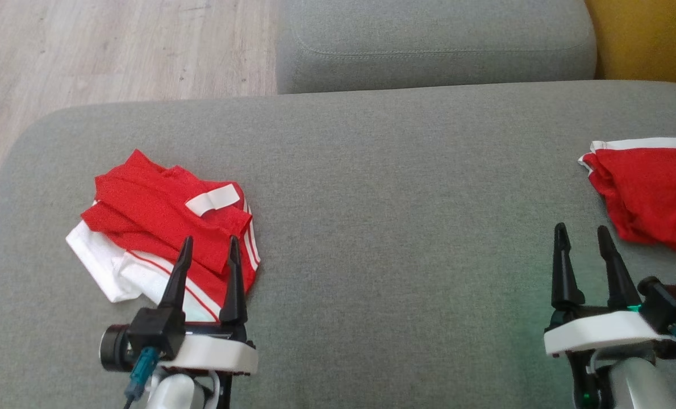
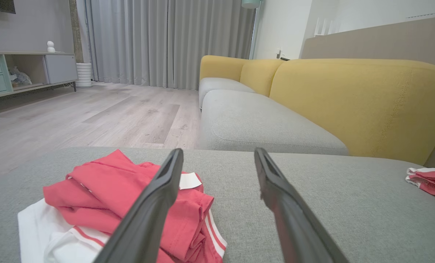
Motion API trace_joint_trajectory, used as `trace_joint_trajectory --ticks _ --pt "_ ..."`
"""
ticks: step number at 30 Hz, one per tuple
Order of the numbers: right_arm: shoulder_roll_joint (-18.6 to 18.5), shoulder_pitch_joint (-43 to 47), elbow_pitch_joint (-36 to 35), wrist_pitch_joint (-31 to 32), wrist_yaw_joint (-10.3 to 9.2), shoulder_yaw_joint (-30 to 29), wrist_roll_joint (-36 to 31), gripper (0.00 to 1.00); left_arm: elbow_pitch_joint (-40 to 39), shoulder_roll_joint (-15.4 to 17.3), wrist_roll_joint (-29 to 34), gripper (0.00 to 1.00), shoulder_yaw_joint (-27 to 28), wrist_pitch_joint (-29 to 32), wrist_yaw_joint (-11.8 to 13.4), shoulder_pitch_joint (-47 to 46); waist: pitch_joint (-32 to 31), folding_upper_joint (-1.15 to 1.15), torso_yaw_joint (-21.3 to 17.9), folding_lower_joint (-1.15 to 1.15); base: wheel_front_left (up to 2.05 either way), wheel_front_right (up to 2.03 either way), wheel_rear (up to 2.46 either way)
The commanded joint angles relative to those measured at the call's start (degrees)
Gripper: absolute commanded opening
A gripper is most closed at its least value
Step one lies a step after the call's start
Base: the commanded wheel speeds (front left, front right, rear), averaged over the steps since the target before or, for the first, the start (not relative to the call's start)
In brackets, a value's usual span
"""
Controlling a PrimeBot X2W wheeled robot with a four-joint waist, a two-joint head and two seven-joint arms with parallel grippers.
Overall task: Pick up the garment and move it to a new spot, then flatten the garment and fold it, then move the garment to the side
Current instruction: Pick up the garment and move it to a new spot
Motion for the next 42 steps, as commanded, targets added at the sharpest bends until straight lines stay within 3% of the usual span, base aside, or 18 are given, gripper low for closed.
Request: trace_joint_trajectory --ticks 1,9,28,42 --pt "-0.2 -1.0 -2.1 -0.8 -0.04 1.9 -0.2 1.00 -2.0 0.3 -0.4 1.00 1.7 -0.3 0.4 -1.1 0.0 0.00 0.1 0.00 0.00 0.00 0.00" --pt "-0.2 0.0 -2.6 -0.8 -0.04 5.1 0.9 1.00 -2.1 0.3 0.0 1.00 2.3 -0.3 0.6 -0.7 -0.7 0.00 3.6 0.00 0.00 0.00 0.00" --pt "-0.2 2.3 -2.7 -0.8 -0.04 11.0 2.5 1.00 -1.9 0.3 1.2 1.00 3.7 -0.3 -0.2 0.8 -2.9 0.00 16.4 0.00 0.00 0.00 0.00" --pt "-0.2 1.9 -2.5 -0.8 -0.04 11.1 2.0 1.00 -1.2 0.3 1.7 1.00 4.0 -0.3 -1.0 -0.3 -1.3 0.00 17.9 0.00 0.00 0.00 0.00"
